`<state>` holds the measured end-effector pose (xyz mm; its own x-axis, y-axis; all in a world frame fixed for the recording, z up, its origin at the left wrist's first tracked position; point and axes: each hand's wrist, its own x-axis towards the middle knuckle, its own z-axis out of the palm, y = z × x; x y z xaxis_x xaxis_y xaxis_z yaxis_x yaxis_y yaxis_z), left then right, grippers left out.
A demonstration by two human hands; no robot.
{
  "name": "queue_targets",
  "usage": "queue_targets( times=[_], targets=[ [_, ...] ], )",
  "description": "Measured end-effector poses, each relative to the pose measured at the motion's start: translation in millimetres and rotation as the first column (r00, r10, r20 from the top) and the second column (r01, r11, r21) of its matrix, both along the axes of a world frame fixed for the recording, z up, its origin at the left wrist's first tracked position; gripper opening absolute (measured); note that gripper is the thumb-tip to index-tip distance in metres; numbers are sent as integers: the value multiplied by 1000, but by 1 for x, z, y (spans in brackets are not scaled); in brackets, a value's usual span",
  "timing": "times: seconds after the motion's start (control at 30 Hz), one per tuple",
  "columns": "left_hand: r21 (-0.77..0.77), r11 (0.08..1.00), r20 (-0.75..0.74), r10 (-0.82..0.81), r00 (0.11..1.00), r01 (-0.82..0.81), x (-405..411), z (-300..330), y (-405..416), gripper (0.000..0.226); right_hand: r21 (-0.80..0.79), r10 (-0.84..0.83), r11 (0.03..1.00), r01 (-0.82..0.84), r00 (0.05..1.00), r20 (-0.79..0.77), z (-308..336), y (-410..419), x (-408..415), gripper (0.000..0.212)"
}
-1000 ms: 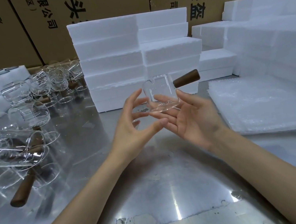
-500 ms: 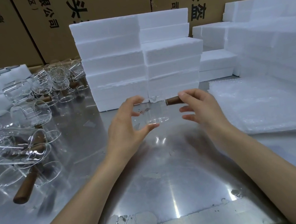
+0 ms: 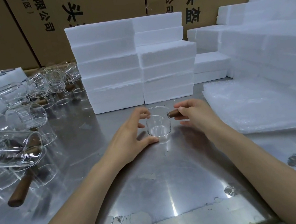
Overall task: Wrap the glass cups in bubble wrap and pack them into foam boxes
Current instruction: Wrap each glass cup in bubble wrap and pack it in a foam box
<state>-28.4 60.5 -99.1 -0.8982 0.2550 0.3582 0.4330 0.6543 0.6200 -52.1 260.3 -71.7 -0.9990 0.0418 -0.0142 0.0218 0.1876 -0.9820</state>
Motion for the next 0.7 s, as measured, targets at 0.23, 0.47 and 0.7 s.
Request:
queue_targets(
  times=[0.23,0.47,0.7],
  targets=[
    [-96,995,7,-31,999,32,0,0,-4,53,701,-283,497,512,859,-427,9,41,-4,31],
    [-149,988,9,-35,999,35,2,2,-5,57,744,-407,497,446,877,-254,6,70,-9,30],
    [-174,983,14,-65,998,66,6,6,-5,84,640,-481,524,563,815,-323,12,72,-7,17]
  ],
)
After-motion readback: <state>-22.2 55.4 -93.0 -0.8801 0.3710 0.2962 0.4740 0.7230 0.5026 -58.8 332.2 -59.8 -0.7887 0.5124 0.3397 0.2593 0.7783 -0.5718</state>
